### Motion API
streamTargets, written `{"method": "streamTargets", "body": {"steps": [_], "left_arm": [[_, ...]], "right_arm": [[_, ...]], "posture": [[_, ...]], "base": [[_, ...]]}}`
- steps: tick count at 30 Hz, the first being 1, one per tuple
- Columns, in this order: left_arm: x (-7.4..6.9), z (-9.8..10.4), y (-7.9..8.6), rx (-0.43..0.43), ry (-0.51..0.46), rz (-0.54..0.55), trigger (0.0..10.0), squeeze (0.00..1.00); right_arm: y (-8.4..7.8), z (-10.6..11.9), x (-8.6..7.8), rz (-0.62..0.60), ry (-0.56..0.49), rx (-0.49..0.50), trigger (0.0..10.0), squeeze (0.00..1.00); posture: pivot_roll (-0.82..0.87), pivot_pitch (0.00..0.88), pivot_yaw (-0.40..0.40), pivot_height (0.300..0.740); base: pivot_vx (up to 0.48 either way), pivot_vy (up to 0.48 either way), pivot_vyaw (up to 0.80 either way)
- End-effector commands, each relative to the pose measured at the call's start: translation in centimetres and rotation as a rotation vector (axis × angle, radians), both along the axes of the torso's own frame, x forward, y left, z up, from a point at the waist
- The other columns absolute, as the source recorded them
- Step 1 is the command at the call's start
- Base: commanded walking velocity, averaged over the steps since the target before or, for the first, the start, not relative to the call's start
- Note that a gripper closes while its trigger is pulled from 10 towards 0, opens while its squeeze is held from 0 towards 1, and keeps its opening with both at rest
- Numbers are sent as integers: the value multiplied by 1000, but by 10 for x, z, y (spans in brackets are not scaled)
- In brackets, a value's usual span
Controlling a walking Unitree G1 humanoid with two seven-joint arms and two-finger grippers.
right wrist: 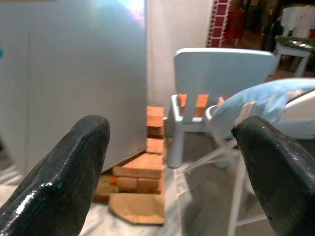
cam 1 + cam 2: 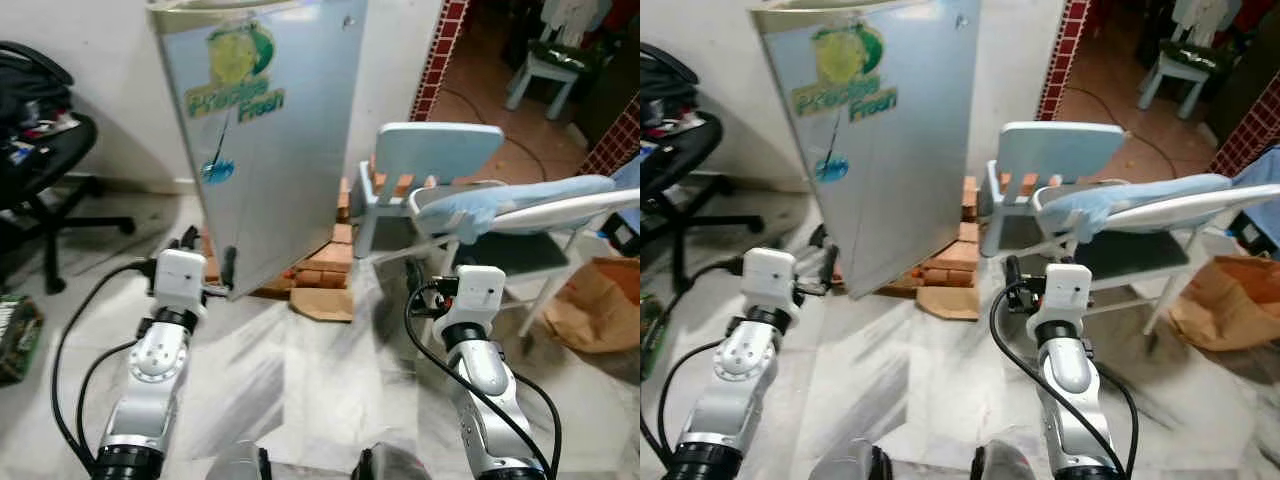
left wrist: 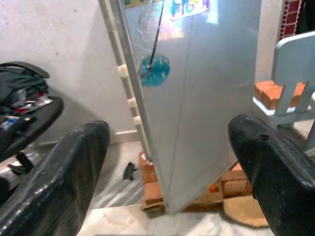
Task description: Restocking fridge
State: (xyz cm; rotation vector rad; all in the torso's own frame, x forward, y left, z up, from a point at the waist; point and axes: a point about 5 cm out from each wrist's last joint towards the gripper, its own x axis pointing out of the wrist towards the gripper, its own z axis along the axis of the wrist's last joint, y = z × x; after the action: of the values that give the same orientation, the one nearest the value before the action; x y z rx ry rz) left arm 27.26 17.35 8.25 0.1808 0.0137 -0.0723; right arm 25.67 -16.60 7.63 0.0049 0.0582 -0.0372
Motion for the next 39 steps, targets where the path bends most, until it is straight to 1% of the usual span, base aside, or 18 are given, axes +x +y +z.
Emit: {"method": "streamTargets", "body": {"steps": [1, 2, 3, 4, 6, 7, 8, 9, 11, 14, 21, 28, 39], "left_arm": [[1, -4, -7, -8, 13, -28, 10000, 0], [3, -4, -6, -8, 11, -34, 10000, 0], [3, -3, -6, -6, 1, -42, 10000, 0], [5, -1, -6, -1, -19, -63, 10000, 0], [5, 0, -7, -8, -32, -85, 10000, 0], [5, 0, -7, -6, -26, -86, 10000, 0], [5, 0, -7, -6, -26, -86, 10000, 0], [7, -2, -4, -16, -7, -53, 10000, 0], [7, -5, -2, -39, 23, -22, 10000, 0], [5, -8, -3, -56, 52, -49, 10000, 0], [4, -8, 0, -67, 34, -58, 10000, 0], [5, -9, 4, -99, 48, -37, 10000, 0], [8, -6, 2, -94, 36, -45, 10000, 0]], "right_arm": [[-7, -5, -1, -35, 24, -28, 10000, 0], [-5, -6, -1, -11, 22, -48, 10000, 0], [-4, -7, -2, 10, 22, -46, 10000, 0], [-5, -11, -4, -17, 54, -7, 10000, 0], [-7, -12, -5, -35, 61, 1, 10000, 0], [-7, -10, -4, -29, 49, -22, 10000, 0], [-7, -10, -4, -29, 49, -22, 10000, 0], [-7, -9, -4, -14, 46, -40, 10000, 0], [-8, -5, -4, -12, 19, -36, 10000, 0], [-8, -2, -4, -18, 1, -13, 10000, 0], [-9, -3, -6, -27, 4, 1, 10000, 0], [-11, -1, -6, -29, 0, -7, 10000, 0], [-12, 4, -2, -33, -19, -22, 10000, 0]], "posture": [[8, 0, 13, 740], [6, 0, 12, 740], [5, 0, 11, 740], [3, 0, 9, 740], [0, 0, 6, 740], [0, 0, 6, 740], [0, 0, 6, 740], [-5, 0, 4, 740], [-6, 0, 2, 740], [-5, 0, -2, 740], [-4, 0, -6, 740], [-6, 0, -8, 740], [-12, 0, -1, 740]], "base": [[-270, 401, 0], [-240, 420, 0], [0, 424, 0], [0, 480, 0], [0, 480, 0], [0, 480, 0], [0, 480, 0], [0, 480, 0], [0, 480, 0], [0, 480, 0], [0, 480, 0], [0, 480, -775], [0, 480, -800]]}}
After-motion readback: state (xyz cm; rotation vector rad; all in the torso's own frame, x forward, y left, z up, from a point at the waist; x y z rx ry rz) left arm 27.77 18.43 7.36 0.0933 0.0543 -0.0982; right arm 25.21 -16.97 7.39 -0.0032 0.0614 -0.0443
